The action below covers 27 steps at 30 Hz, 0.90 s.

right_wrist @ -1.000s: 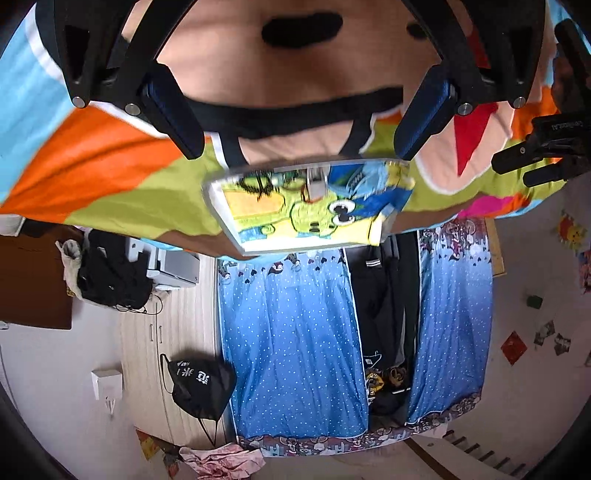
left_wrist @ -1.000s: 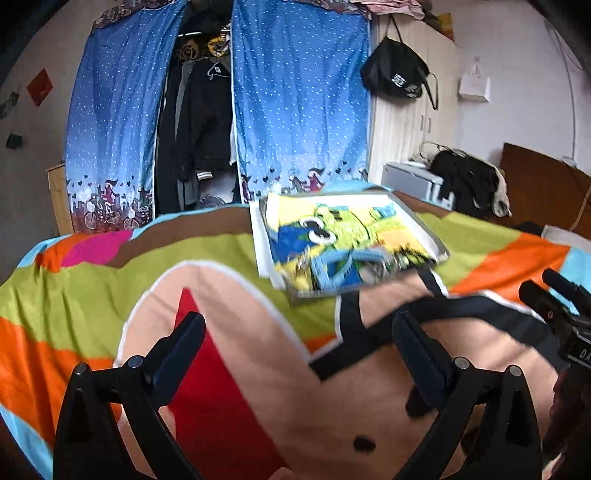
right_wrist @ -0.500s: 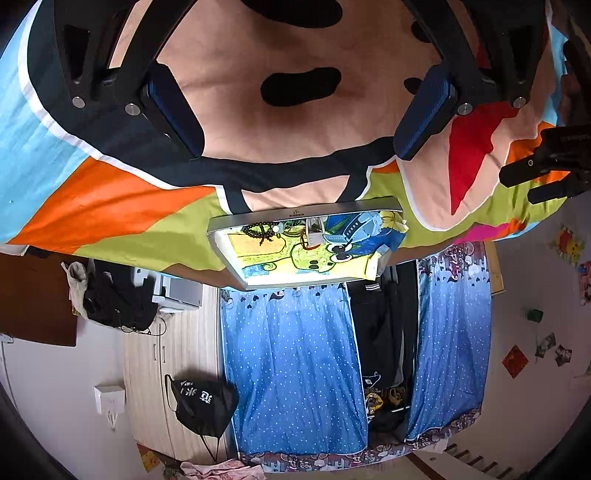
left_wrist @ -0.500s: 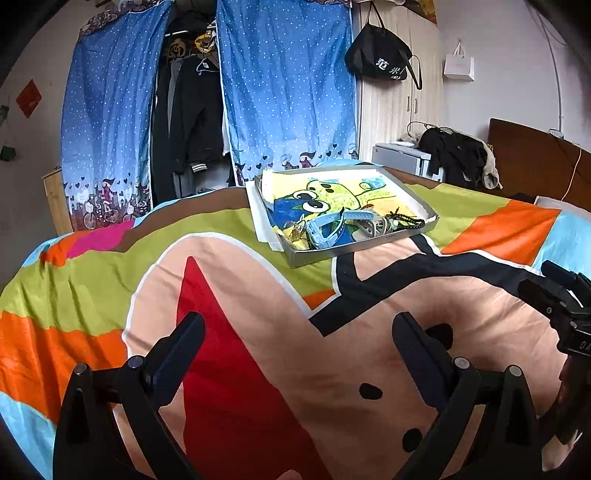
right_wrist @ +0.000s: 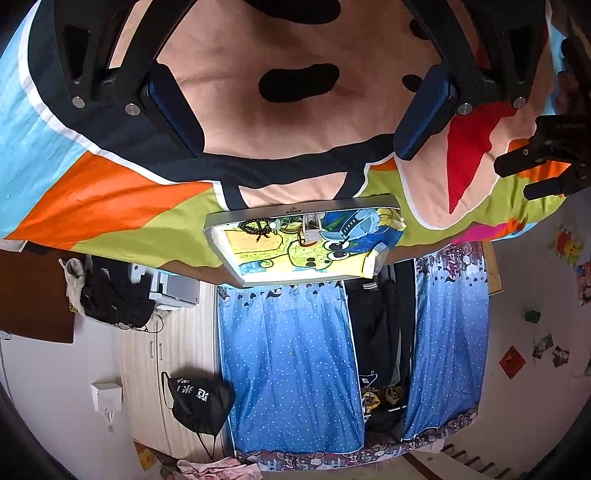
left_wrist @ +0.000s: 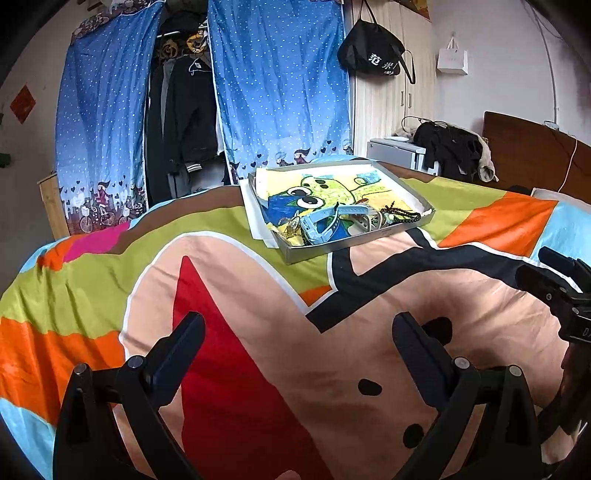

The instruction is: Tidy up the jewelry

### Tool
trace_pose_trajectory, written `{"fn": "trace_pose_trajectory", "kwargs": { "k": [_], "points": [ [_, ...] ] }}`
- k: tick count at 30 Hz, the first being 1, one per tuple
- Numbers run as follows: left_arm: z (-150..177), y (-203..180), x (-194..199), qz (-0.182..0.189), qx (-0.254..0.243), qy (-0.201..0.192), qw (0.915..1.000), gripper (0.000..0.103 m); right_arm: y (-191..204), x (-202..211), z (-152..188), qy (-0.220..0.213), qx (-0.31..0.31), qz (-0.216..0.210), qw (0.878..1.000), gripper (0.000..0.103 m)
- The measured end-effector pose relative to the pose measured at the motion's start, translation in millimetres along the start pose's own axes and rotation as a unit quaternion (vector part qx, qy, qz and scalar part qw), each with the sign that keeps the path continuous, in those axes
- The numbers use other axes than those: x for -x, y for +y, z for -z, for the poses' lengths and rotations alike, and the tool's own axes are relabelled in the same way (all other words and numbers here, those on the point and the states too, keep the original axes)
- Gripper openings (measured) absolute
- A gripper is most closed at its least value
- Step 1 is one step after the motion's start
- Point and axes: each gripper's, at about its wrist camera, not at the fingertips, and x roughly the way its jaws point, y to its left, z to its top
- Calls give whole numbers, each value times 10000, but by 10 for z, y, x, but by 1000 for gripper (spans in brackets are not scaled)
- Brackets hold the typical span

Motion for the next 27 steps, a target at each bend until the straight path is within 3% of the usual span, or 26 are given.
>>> {"fn": "trace_pose_trajectory", "kwargs": {
  "k": [27],
  "points": [
    [32, -16, -28, 21, -26, 122, 9999, 99, 11, 8, -33, -31, 41, 16, 10000, 103]
  ]
}}
